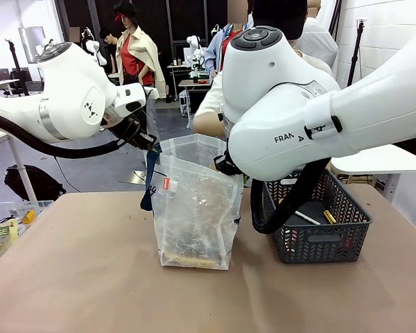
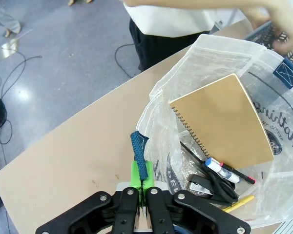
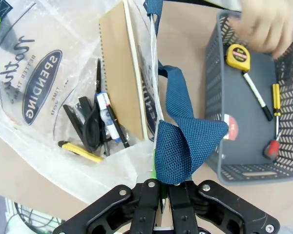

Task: Transfer purchased items from the store into the shopping bag.
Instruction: Move the Reusable shopping bag to the right side of the table.

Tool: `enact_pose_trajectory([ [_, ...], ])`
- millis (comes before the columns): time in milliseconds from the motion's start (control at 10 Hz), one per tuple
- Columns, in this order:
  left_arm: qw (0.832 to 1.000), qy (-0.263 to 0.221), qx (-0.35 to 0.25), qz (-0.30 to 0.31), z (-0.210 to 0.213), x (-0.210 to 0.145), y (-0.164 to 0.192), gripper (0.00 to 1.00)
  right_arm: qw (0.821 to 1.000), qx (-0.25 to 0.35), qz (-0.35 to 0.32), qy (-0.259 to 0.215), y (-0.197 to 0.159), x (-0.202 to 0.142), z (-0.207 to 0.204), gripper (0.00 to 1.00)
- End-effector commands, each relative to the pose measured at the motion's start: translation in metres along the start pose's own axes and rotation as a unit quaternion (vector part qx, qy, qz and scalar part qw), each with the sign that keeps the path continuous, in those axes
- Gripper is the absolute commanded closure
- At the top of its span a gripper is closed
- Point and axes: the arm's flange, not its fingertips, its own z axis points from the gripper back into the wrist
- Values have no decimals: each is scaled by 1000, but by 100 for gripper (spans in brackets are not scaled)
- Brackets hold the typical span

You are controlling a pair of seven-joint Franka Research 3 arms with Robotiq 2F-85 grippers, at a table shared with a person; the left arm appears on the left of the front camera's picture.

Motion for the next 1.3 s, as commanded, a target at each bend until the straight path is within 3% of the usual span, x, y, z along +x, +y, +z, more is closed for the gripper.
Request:
enact_pose_trajectory([
  [0,1000,-1,2,3,2,0,3,100,1000,-1,-3,2,0,-1,-1,100],
  [1200,1000,-1,2,3,2,0,3,100,1000,-1,-3,2,0,-1,-1,100],
])
